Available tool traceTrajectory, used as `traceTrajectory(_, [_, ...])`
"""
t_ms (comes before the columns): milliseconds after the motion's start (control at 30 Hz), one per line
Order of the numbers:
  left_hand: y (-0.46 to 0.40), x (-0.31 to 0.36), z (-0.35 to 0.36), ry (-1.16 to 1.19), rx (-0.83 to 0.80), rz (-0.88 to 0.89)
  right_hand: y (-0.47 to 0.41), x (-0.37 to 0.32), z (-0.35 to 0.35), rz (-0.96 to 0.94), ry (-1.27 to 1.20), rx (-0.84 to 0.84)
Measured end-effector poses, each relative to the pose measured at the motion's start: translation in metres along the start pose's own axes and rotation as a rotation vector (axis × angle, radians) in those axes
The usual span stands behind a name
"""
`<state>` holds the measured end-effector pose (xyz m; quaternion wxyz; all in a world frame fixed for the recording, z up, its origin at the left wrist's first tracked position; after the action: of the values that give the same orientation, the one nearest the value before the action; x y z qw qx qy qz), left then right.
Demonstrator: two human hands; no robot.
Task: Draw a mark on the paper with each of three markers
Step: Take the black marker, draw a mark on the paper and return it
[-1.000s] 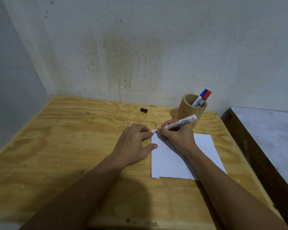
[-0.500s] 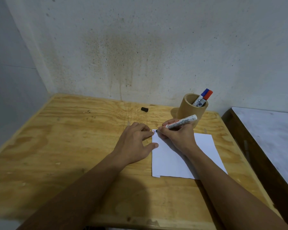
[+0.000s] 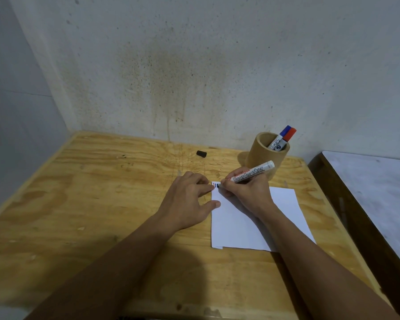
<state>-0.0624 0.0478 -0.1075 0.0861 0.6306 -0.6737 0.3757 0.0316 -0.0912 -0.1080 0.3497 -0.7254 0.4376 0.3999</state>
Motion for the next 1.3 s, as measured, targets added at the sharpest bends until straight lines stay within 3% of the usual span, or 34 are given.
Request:
traceTrajectory(200, [-0.001,-0.001,-0.001,0.033,-0.002,-0.026,0.0,0.0,-0.004,0.018,-0.013,0.055])
traceTrajectory(300, [-0.01,-0.001,-0.006,0.12,-0.01,-0.118,0.002,-0.004,-0.016,0.055,-0.175,0.148])
traceTrajectory(433, [-0.043,-0.016,-0.02,0.273,0.128,-0.285,0.005,-0.015,-0.03,0.048,-0.258,0.194])
traceTrajectory(633, [-0.095,-0.048,-0.007,0.049,-0.065,-0.288,0.005,-0.032,-0.05,0.069,-0.434,0.16])
traceTrajectory(733, [-0.098,-0.054,-0.006,0.03,-0.057,-0.272,0.006,-0.037,-0.057,0.077,-0.448,0.139])
traceTrajectory(900, [-0.087,-0.043,-0.016,0.274,0.022,-0.321,0.008,-0.048,-0.065,0.055,-0.353,0.171])
traceTrajectory(1033, [-0.071,-0.013,-0.028,0.738,0.116,-0.401,0.004,-0.065,-0.071,-0.01,-0.3,0.186])
traceTrajectory(1300, [-0.065,0.03,-0.048,0.787,0.07,-0.261,0.004,-0.094,-0.073,-0.126,-0.072,0.15])
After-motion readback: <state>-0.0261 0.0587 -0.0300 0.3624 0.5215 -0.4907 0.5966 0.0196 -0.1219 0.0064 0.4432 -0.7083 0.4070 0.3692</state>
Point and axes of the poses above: each hand's wrist, its own y-axis away from the middle knuckle, its own z-axis out of the palm, x = y × z, the point moved 6 cm from there along -y, towards the middle knuckle, and after that the axes turned 13 degrees about y, right-handed, at the moved point
